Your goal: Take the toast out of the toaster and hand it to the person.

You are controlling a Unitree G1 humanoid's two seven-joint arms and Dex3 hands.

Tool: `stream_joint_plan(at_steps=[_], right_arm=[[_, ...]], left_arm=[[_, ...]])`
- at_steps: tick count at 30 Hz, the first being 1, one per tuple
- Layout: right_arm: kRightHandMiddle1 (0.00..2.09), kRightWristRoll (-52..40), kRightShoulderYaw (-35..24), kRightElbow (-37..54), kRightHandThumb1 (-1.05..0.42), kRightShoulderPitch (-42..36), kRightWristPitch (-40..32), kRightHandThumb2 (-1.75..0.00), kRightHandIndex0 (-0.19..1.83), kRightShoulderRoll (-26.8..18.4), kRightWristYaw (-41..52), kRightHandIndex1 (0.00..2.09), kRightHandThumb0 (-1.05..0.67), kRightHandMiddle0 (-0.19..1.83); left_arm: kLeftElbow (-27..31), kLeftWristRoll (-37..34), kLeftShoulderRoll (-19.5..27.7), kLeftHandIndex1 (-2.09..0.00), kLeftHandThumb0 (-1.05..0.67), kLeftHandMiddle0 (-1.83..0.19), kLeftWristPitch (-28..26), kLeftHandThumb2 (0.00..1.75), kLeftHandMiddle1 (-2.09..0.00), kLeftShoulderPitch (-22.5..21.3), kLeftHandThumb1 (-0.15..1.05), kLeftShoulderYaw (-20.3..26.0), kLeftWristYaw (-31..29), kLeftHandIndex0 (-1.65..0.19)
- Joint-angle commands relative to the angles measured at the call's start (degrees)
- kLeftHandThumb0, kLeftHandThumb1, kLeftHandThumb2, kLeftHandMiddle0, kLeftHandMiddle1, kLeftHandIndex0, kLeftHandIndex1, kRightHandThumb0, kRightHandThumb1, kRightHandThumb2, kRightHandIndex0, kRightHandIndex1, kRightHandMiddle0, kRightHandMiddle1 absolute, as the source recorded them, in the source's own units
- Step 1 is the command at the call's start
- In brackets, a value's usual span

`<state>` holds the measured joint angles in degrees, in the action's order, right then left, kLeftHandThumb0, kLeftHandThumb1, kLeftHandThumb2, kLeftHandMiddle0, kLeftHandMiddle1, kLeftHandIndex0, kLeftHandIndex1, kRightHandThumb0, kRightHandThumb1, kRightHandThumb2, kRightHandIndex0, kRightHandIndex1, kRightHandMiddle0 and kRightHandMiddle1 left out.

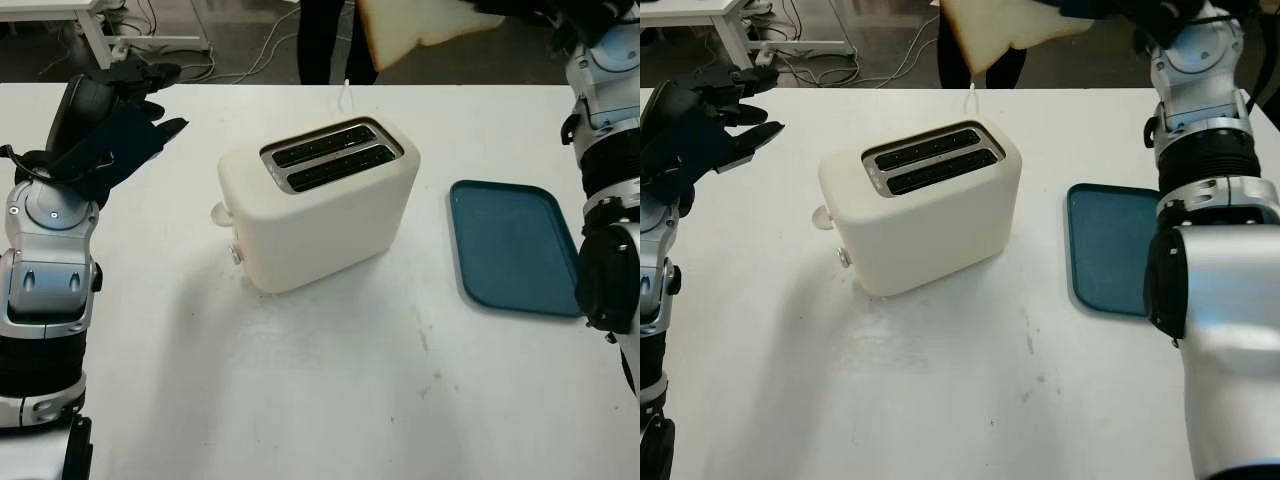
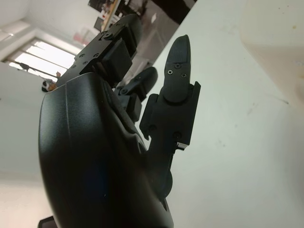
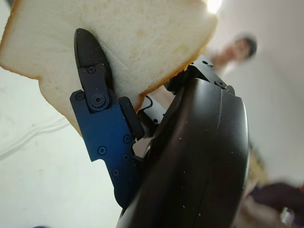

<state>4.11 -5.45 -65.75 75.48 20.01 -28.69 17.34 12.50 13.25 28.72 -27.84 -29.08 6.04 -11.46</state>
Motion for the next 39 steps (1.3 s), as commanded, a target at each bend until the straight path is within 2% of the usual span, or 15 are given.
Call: stream_joint_plan(at_steps=[1,3,5,7,11,14,21,27,32,39], right_arm=[[1.75,-1.67,-1.65,-1.31,-0.92,-1.92,-1.03,-0.34,1.08,0.77,-2.68,1.75,-0.48,0.87],[1.75,-1.93,-2.67,-2.85,-0.92,-3.49,-0.75,-0.38,1.04,1.00,-5.78,1.75,-0.38,0.81],[1.75,-2.71,-3.91,-4.13,-0.92,-4.64,-1.98,-0.38,1.00,1.66,-8.54,1.75,-0.36,0.77],[1.75,-3.95,-5.52,-5.06,-0.92,-5.68,-3.83,-0.36,0.92,2.97,-11.41,1.75,-0.33,0.63],[1.75,-5.05,-7.11,-6.51,-0.92,-7.46,-6.04,-0.47,0.85,4.74,-15.23,1.75,-0.20,0.43],[1.75,-4.04,-6.61,-7.13,-0.92,-8.98,-5.73,-0.50,0.85,5.23,-16.84,1.75,-0.18,0.45],[1.75,-7.79,-10.55,-8.28,-0.92,-11.48,-7.78,-0.47,0.87,8.13,-17.84,1.75,-0.20,0.50],[1.75,-8.13,-11.49,-8.68,-0.92,-12.46,-9.07,-0.50,0.76,10.10,-21.57,1.75,-0.13,0.32],[1.75,-6.14,-10.04,-8.98,-0.92,-13.68,-9.17,-0.48,0.75,10.15,-23.29,1.75,-0.14,0.33],[1.75,-4.08,-8.03,-9.48,-0.92,-15.46,-9.39,-0.46,0.78,9.84,-23.40,1.75,-0.18,0.43]], left_arm=[[0.31,-0.44,0.01,0.00,-0.30,-0.41,0.26,0.19,-0.65,0.63,0.92,0.58,0.12,-0.63],[0.25,-0.31,0.24,0.00,-0.31,-0.41,0.37,0.19,-0.65,0.70,0.92,0.49,0.00,-0.63],[0.28,-0.43,0.10,0.00,-0.32,-0.41,-0.02,0.19,-0.65,0.69,0.92,0.63,0.02,-0.63],[0.40,-0.47,0.05,0.00,-0.31,-0.41,-0.26,0.19,-0.65,0.69,0.92,0.65,-0.06,-0.62],[0.38,-0.78,-0.25,0.00,-0.31,-0.41,-0.51,0.19,-0.65,0.61,0.92,0.76,-0.09,-0.62],[0.19,-0.84,-0.28,0.00,-0.31,-0.41,-0.47,0.19,-0.65,0.61,0.92,0.74,-0.08,-0.62],[0.44,-0.56,-0.07,-0.01,-0.30,-0.41,-0.22,0.19,-0.65,0.70,0.92,0.63,0.10,-0.62],[0.62,-0.88,-0.26,-0.01,-0.30,-0.40,-1.29,0.18,-0.64,0.68,0.92,0.97,0.05,-0.62],[1.48,-2.34,-2.00,0.00,-0.30,-0.38,-3.78,0.17,-0.62,0.54,0.92,2.15,0.68,-0.60],[1.41,-1.67,-1.29,0.00,-0.29,-0.39,-2.35,0.18,-0.62,0.81,0.92,1.25,0.63,-0.60]])
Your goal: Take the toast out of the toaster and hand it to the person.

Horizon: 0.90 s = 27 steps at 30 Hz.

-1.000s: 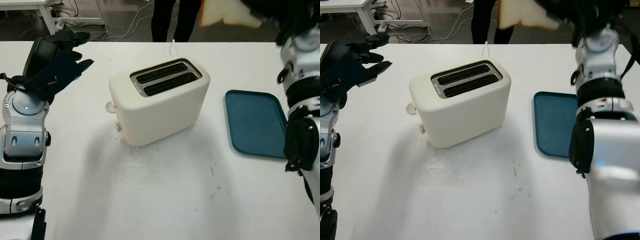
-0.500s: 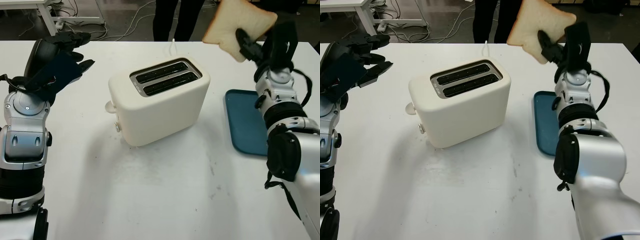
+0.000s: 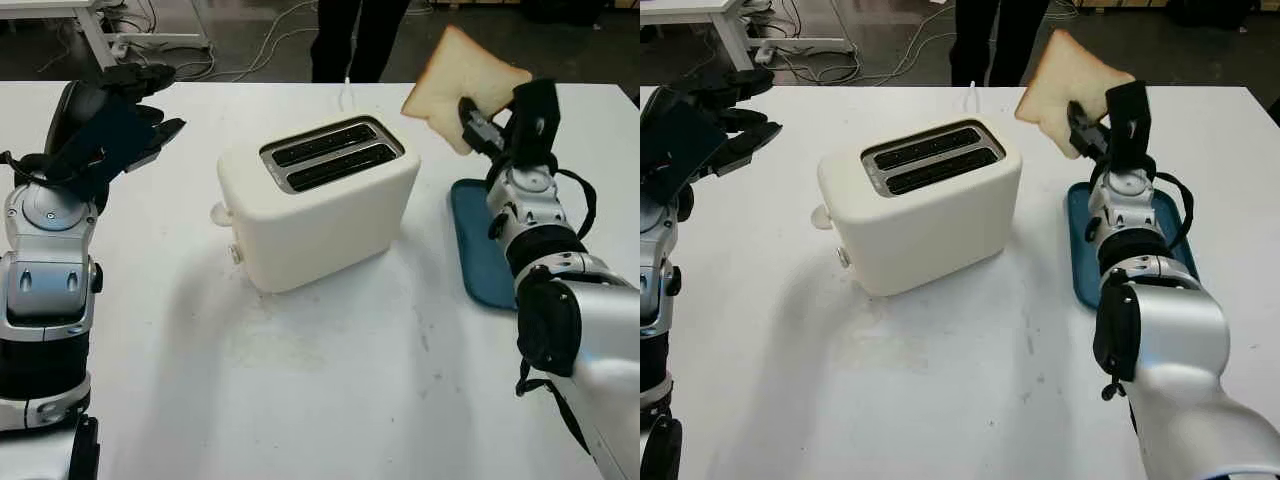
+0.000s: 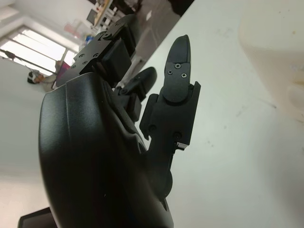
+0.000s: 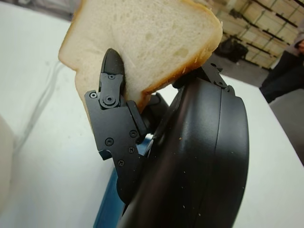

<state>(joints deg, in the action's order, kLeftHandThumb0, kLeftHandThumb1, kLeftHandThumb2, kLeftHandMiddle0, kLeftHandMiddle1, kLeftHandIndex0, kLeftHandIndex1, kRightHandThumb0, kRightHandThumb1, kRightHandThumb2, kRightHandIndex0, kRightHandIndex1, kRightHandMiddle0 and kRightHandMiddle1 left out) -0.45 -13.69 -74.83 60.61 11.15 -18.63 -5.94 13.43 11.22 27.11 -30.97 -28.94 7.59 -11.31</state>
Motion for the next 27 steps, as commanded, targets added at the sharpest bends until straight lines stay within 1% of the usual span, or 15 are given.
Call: stream_joint_plan(at_steps=[1,3,10,14,17,22,27], right_arm=[[1.75,0.73,0.49,-0.40,-0.92,-0.89,-0.24,-0.46,0.78,-0.17,-0.09,1.75,-0.18,0.44],[1.75,1.55,1.37,-0.45,-0.92,-1.39,0.17,-0.45,0.81,-0.10,-0.73,1.75,-0.16,0.47],[1.75,5.80,5.08,-0.69,-0.92,-2.49,-0.01,-0.41,0.84,-0.07,-4.38,1.75,-0.19,0.51],[1.75,5.99,5.06,-0.86,-0.92,-2.67,-0.44,-0.41,0.83,0.00,-4.44,1.75,-0.19,0.51],[1.75,5.87,4.90,-0.94,-0.92,-2.65,-0.86,-0.41,0.82,-0.05,-4.24,1.75,-0.19,0.51],[1.75,5.80,4.73,-0.89,-0.92,-2.78,-0.43,-0.40,0.83,-0.06,-4.42,1.75,-0.18,0.52],[1.75,5.72,4.58,-0.83,-0.92,-2.66,-0.29,-0.40,0.83,0.06,-4.83,1.75,-0.18,0.51]], left_arm=[[0.28,0.90,0.82,-0.01,-0.29,-0.40,1.26,0.19,-0.62,0.72,0.92,-0.72,0.40,-0.60],[-0.03,1.23,1.23,-0.01,-0.31,-0.41,1.86,0.19,-0.62,0.72,0.92,-1.00,0.26,-0.62],[-0.35,0.74,1.06,-0.01,-0.32,-0.40,1.99,0.18,-0.63,0.79,0.92,-0.53,0.21,-0.62],[-0.25,1.25,1.50,-0.01,-0.31,-0.41,1.93,0.20,-0.64,0.69,0.92,-1.11,-0.09,-0.61],[-0.11,0.64,0.82,-0.01,-0.30,-0.41,1.64,0.20,-0.64,0.72,0.92,-0.60,0.29,-0.61],[-0.17,0.81,1.06,0.00,-0.29,-0.39,1.65,0.20,-0.64,0.73,0.92,-0.78,0.17,-0.61],[0.47,0.07,-0.15,0.00,-0.28,-0.38,0.28,0.19,-0.64,0.70,0.92,0.03,0.70,-0.60]])
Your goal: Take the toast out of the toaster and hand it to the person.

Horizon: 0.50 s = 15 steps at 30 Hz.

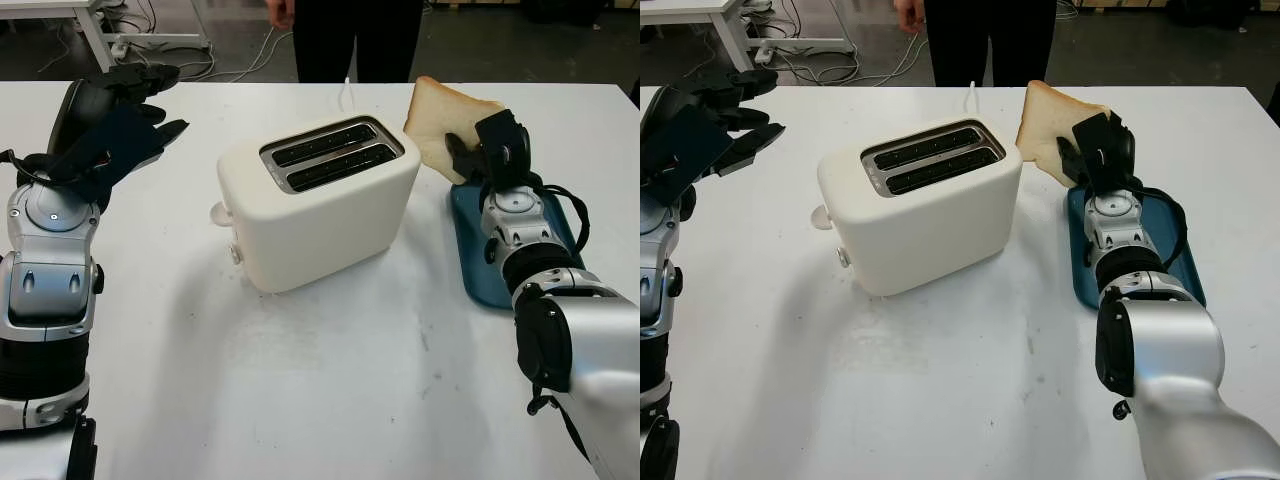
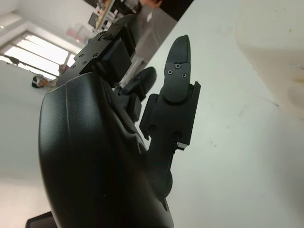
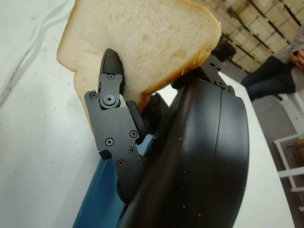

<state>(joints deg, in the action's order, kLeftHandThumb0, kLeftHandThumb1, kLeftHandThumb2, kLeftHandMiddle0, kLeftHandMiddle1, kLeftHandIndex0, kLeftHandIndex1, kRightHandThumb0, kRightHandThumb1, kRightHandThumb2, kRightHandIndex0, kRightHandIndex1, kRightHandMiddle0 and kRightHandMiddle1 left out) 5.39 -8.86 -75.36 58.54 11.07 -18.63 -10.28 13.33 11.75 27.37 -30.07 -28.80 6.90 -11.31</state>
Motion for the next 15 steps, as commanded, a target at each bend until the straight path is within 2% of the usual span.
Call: stream_joint_plan(at_steps=[1,15], right_arm=[[1.75,-0.10,-0.25,-0.31,-0.92,-0.51,-0.37,-0.40,0.83,0.09,-0.69,1.75,-0.18,0.52],[1.75,-0.34,-0.70,-0.11,-0.92,-0.38,0.64,-0.40,0.84,-0.07,-0.20,1.75,-0.18,0.53]], left_arm=[[0.61,-0.53,-0.54,0.00,-0.28,-0.38,-0.63,0.19,-0.64,0.60,0.92,0.82,0.78,-0.60],[0.91,-0.76,-0.56,0.00,-0.27,-0.37,-1.26,0.19,-0.63,0.56,0.92,0.67,0.81,-0.59]])
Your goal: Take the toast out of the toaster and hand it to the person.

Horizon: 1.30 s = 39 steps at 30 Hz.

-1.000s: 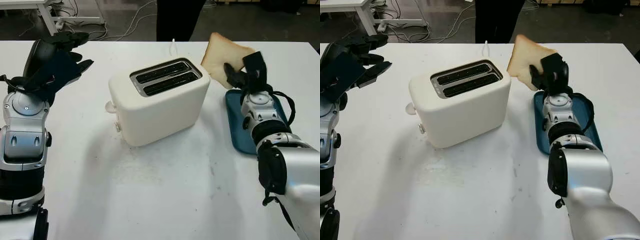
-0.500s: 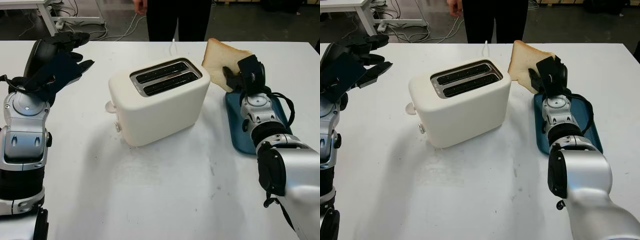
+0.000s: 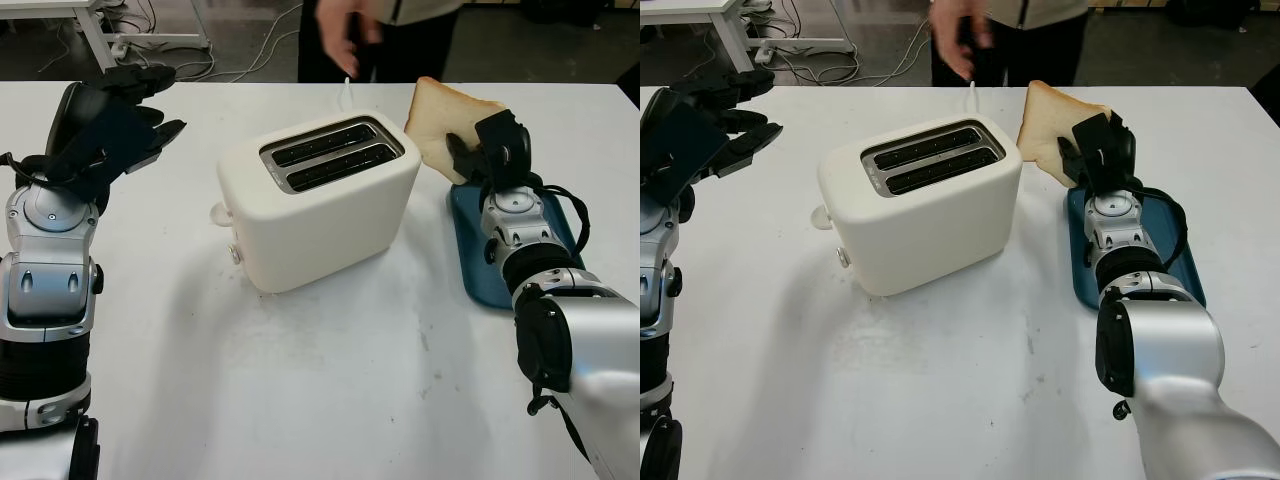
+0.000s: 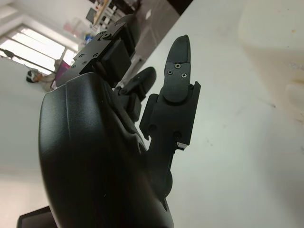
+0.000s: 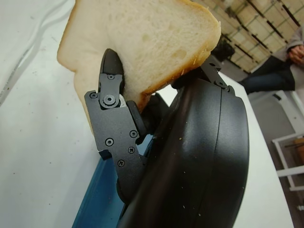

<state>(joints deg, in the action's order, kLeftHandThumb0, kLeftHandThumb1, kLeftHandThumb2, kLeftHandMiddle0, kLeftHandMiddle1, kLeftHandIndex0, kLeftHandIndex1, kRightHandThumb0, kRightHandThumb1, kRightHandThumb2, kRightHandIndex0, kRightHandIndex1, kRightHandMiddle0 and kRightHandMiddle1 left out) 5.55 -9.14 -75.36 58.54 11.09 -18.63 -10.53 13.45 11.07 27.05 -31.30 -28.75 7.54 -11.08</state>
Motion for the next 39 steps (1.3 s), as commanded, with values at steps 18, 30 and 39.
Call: stream_joint_plan(at_steps=[18,30,39], right_arm=[[1.75,0.46,0.40,-0.11,-0.92,-0.28,0.92,-0.41,0.81,0.16,-0.91,1.75,-0.15,0.48],[1.75,-0.14,-0.15,-0.19,-0.92,-0.28,0.78,-0.41,0.79,0.37,-0.58,1.75,-0.16,0.48],[1.72,2.13,1.78,0.09,-0.92,-1.54,6.36,-0.33,0.75,0.30,-2.00,1.73,-0.17,0.50]], left_arm=[[1.20,-0.63,-0.73,0.00,-0.26,-0.36,-0.06,0.19,-0.64,0.63,0.92,0.67,0.86,-0.59],[0.97,-0.77,-0.62,0.00,-0.28,-0.36,-0.36,0.18,-0.64,0.59,0.92,0.81,0.57,-0.59],[1.30,-1.83,-0.86,0.00,-0.27,-0.34,-0.77,0.19,-0.63,0.95,0.92,1.65,0.56,-0.58]])
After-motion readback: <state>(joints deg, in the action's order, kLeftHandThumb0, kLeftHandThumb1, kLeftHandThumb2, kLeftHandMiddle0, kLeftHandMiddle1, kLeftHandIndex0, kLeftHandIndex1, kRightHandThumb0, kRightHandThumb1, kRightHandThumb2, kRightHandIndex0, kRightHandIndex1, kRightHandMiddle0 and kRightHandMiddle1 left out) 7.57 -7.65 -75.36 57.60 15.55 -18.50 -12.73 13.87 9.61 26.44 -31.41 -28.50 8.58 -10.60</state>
